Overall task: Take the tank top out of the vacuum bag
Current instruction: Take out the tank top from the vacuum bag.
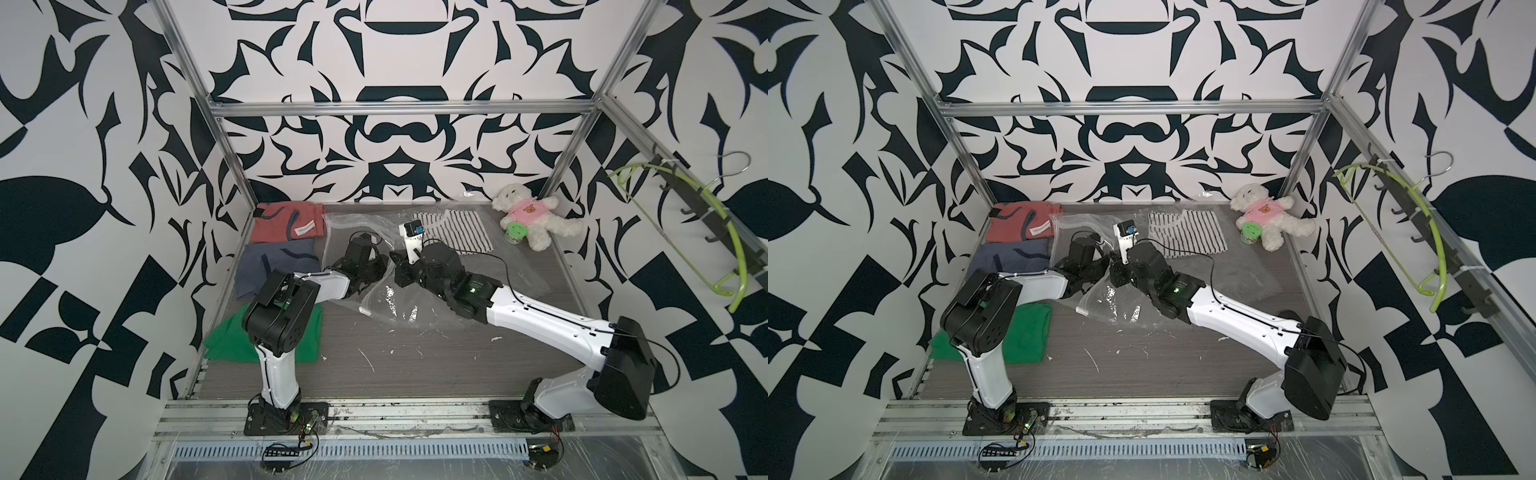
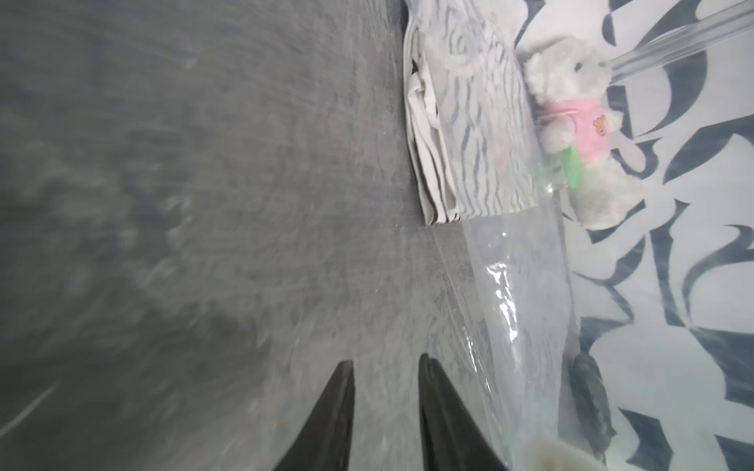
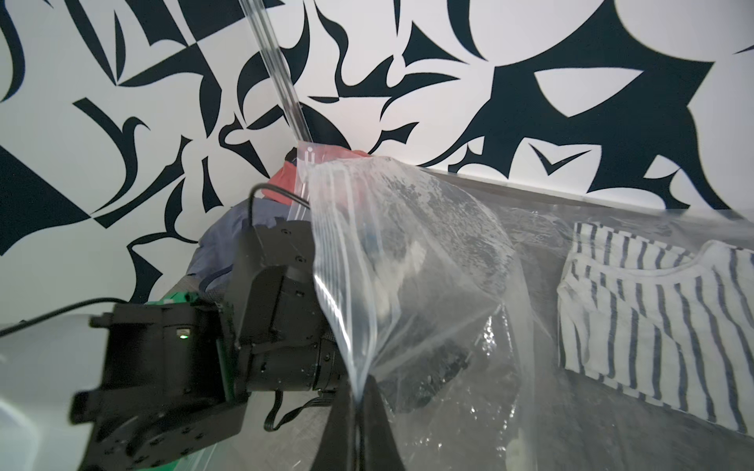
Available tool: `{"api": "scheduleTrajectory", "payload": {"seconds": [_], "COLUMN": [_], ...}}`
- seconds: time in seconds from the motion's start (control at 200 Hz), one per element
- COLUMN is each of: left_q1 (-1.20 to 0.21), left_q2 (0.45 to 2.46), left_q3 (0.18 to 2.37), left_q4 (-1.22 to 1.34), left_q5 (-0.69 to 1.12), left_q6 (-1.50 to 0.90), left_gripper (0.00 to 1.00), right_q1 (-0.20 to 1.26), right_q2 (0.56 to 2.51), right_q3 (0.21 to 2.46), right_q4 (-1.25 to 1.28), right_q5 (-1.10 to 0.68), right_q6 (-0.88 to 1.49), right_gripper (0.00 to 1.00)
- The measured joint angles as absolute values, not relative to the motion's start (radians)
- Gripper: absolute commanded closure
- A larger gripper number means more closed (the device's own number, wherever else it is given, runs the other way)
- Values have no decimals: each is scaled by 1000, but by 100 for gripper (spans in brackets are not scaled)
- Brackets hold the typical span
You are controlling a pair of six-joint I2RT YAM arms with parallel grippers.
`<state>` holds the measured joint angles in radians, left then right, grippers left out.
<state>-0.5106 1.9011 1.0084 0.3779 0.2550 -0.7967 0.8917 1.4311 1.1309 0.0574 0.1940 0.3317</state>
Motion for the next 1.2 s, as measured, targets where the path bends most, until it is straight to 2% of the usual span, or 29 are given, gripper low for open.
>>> {"api": "scheduleTrajectory", "payload": {"seconds": [0.275,0.47,0.74,1.06,1.2], "left_q1": [-538,-547,-557,-568,-574], "left_q2": [2016,2085,2167,2256,2278], "left_q3": [1093,1159,1232,1347,1354], "left_q4": [434,457,473,479,512], "left_q5": [276,307,334,356,365], "left_q6": [-820,-833,-854,-884,-908], "left_gripper": [66,64,61,59,55], "right_q1": [892,892,892,892,892], "right_q2": [1394,1360,1369,1400,1414], "right_q3": [1127,1073,1025,978,977], "right_q4": [52,125,193,257,266], "right_q5": [177,77,-33,-81,-87], "right_q6": [319,291,282,289,289], "right_gripper": [100,100,100,100,100]}}
